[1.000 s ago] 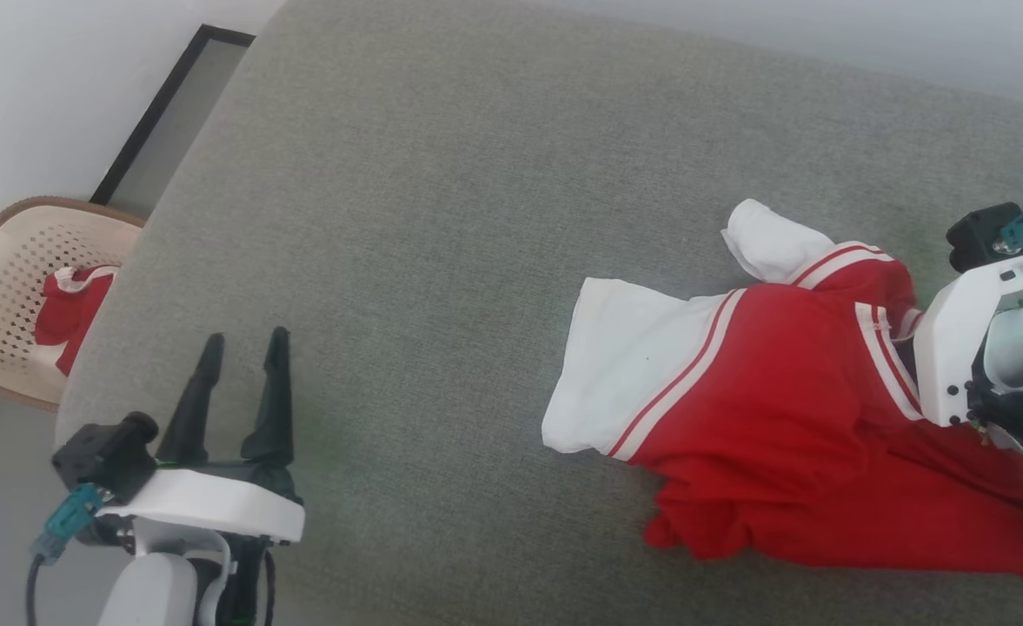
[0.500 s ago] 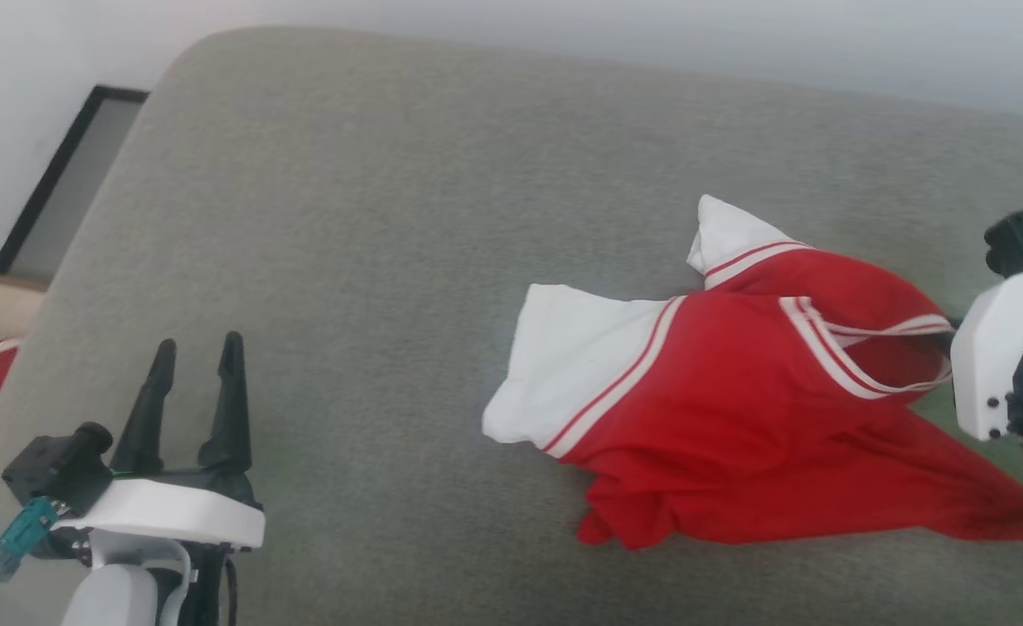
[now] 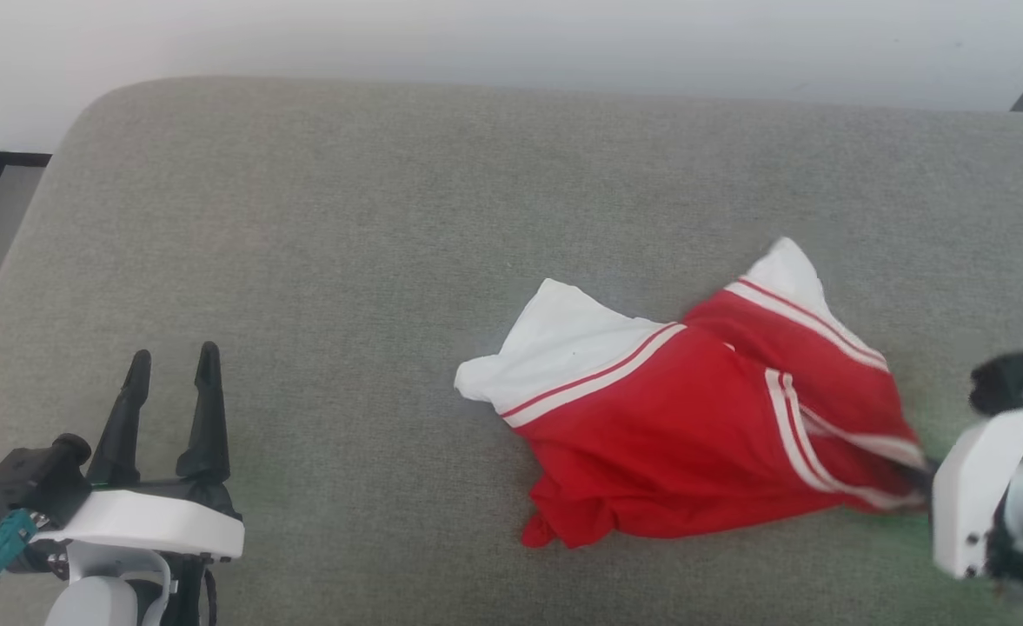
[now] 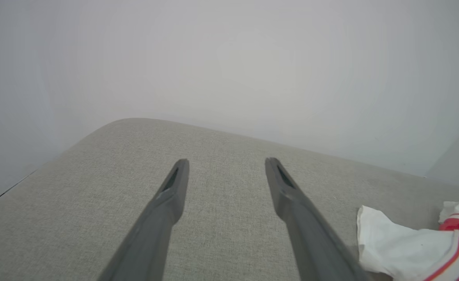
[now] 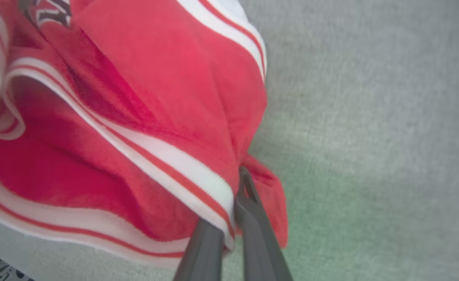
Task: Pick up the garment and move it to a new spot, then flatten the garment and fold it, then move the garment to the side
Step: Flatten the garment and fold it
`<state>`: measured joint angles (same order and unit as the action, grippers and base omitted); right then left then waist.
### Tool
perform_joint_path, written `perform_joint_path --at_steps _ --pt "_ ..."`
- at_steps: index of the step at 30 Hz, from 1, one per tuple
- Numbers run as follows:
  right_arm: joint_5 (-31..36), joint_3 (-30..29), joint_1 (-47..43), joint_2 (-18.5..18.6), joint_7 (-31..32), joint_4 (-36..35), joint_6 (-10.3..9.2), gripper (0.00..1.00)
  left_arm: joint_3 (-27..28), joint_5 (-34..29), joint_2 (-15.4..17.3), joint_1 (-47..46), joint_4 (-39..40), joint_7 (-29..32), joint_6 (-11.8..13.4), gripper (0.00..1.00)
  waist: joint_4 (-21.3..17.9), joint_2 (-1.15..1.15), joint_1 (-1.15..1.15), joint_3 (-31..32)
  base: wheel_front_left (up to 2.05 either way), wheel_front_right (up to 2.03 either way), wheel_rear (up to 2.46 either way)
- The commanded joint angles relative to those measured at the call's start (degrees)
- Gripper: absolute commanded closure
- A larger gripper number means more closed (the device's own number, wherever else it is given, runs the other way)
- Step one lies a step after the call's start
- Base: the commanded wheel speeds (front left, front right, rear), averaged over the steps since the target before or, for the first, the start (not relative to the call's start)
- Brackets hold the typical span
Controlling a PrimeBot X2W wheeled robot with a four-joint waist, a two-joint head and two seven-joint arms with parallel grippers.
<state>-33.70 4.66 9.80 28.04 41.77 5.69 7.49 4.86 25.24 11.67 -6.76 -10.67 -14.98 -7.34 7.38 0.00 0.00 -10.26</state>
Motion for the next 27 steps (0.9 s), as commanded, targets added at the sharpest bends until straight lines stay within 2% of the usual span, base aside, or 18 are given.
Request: perform_joint_path --at_steps 1,5,6,7,8,9,20,27 --pt "0.4 -0.8 -1.3 -1.3 0.0 -0.4 0.0 1.0 -0.1 -0.2 -0.1 0.0 0.1 -0.3 -0.2 0.0 -0.2 0.0 0.0 0.0 0.0 0.0 0.0" --pt "1.9 -1.9 -3.3 -4.7 -1.6 0.9 0.0 0.98 -0.2 -0.3 -0.1 -0.3 -0.2 -0.3 -0.2 0.0 -0.6 0.0 0.0 -0.1 0.0 0.0 0.0" --pt "2.3 -1.8 -3.3 -5.2 -2.1 1.4 0.0 0.55 -0.3 -0.3 0.0 -0.4 -0.3 -0.3 -0.2 0.0 -0.6 0.0 0.0 -0.1 0.0 0.0 0.0" --pt "2.5 -1.7 -3.2 -5.8 -2.5 1.8 0.0 0.25 -0.4 -0.3 0.0 -0.5 -0.3 -0.3 -0.2 0.0 -0.7 0.0 0.0 -0.1 0.0 0.0 0.0" --pt "2.7 -1.6 -3.1 -6.1 -2.8 2.1 0.01 0.07 -0.4 -0.3 0.1 -0.5 -0.4 -0.3 -0.2 0.0 -0.7 0.0 0.0 -0.1 0.0 0.0 0.0" --pt "2.6 -1.7 -2.8 -6.5 -3.4 2.4 0.01 0.0 -0.4 -0.2 0.1 -0.5 -0.4 -0.3 -0.2 0.0 -0.8 0.0 0.0 -0.1 0.0 0.0 0.0" --pt "4.4 -2.5 -1.1 -6.9 -9.0 0.2 0.01 0.0 -1.7 -0.1 2.1 -0.7 -0.2 -0.3 -0.2 0.0 -2.3 0.0 0.0 1.1 0.0 0.0 0.0" --pt "7.1 -4.0 0.0 -7.7 -15.9 -3.3 0.01 0.0 -5.4 2.6 6.5 -2.5 -1.2 1.2 -0.2 0.0 -4.9 0.0 0.0 2.2 0.0 0.0 0.0"
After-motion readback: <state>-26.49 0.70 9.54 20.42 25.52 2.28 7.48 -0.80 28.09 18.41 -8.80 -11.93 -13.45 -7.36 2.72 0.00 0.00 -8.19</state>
